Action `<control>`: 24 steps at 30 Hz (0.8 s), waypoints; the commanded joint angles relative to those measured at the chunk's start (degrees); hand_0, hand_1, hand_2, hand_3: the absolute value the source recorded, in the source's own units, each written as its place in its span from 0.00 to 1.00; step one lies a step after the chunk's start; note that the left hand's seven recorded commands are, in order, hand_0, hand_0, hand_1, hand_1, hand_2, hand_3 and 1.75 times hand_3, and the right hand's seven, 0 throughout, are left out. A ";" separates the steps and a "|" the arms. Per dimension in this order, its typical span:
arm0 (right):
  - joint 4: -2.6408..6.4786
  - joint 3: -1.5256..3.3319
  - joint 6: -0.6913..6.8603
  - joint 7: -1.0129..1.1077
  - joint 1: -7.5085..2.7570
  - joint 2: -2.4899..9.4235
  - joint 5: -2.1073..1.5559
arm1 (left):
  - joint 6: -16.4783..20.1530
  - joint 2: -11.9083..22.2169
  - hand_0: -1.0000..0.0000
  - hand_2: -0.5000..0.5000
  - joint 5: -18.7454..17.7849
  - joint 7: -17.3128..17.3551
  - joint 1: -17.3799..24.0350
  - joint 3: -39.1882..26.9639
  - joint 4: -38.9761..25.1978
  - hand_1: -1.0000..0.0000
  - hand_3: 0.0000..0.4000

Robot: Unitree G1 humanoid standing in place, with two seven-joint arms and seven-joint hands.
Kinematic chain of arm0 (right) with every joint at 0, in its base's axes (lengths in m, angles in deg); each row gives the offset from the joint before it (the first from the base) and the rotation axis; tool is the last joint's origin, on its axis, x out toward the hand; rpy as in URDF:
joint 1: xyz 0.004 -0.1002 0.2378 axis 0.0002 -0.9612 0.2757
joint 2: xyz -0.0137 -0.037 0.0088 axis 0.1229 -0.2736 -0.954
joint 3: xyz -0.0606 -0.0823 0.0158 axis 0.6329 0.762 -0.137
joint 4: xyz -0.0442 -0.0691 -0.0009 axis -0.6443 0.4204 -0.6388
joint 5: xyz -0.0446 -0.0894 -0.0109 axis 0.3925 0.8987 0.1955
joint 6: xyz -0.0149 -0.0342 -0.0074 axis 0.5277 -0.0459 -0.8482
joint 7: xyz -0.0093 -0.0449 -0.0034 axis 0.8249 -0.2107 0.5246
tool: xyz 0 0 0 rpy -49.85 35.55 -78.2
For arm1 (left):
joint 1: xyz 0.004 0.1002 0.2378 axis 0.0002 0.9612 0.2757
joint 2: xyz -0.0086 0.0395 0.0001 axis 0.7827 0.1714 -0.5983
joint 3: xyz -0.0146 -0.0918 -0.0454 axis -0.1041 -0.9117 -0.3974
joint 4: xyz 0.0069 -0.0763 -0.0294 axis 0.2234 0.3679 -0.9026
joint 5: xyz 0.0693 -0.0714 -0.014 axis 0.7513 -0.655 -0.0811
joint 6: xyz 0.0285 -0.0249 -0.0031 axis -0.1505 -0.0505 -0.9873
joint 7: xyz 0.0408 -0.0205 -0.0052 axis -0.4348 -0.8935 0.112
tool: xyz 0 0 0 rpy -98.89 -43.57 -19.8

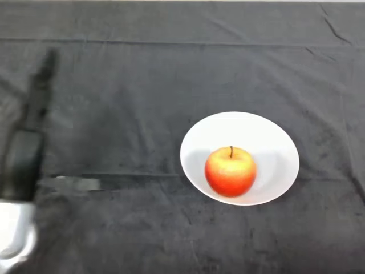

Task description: Move the apple to the plate

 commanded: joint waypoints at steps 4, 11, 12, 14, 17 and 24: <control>-0.42 -0.50 -0.12 0.05 -0.32 -2.04 0.20 | -6.47 3.23 1.00 0.50 -3.12 -0.33 4.80 -7.40 6.83 1.00 0.00; -0.41 -0.50 -0.12 0.04 -0.31 -2.05 0.19 | -12.21 1.88 1.00 0.50 -8.32 1.21 8.15 -15.70 17.32 1.00 0.00; -0.40 -0.51 -0.12 0.04 -0.31 -2.06 0.19 | -12.94 1.76 1.00 0.50 -9.52 1.84 8.51 -17.11 19.07 1.00 0.00; -0.38 -0.51 -0.12 0.05 -0.30 -2.06 0.18 | -14.05 1.62 1.00 0.50 -11.49 3.00 9.07 -19.26 21.67 1.00 0.00; -0.34 -0.52 -0.13 0.06 -0.29 -2.08 0.17 | -15.83 1.25 1.00 0.50 -14.87 5.24 9.90 -22.77 25.98 1.00 0.00; -0.21 -0.57 -0.15 0.12 -0.25 -2.14 0.14 | -17.93 0.29 1.00 0.50 -21.94 11.01 9.68 -30.22 35.54 1.00 0.00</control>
